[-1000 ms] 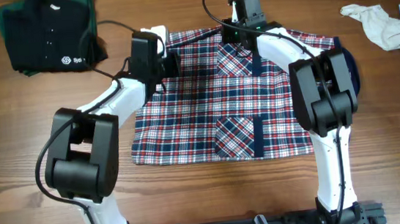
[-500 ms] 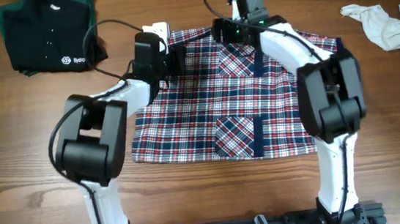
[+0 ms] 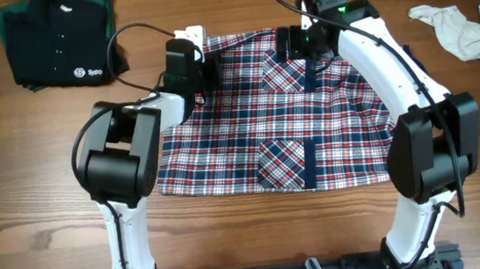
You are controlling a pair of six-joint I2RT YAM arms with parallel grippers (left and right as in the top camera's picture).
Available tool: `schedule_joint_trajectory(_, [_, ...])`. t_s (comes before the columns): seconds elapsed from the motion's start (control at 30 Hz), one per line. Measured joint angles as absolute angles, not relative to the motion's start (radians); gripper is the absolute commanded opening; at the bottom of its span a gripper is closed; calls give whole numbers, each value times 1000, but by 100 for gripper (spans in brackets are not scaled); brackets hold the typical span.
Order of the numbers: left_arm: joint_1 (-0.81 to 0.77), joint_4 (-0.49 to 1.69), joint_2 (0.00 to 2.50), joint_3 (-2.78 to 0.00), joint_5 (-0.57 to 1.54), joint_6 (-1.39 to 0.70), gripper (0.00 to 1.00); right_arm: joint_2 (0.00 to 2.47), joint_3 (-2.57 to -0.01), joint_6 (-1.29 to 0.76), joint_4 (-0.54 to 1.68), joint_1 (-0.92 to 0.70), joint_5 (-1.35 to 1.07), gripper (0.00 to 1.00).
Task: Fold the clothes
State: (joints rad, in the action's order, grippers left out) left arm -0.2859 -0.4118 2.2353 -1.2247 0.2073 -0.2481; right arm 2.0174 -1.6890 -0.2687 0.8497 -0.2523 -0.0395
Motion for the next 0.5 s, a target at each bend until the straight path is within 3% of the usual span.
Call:
schedule_joint_trajectory(0.37, [-289, -348, 2228, -1251, 124, -248, 37, 2017, -1689, -380, 993, -252, -9, 100])
schedule_joint_trajectory(0.5, [-279, -152, 2162, -1254, 98, -246, 40, 2017, -1687, -459, 1101, -252, 92, 100])
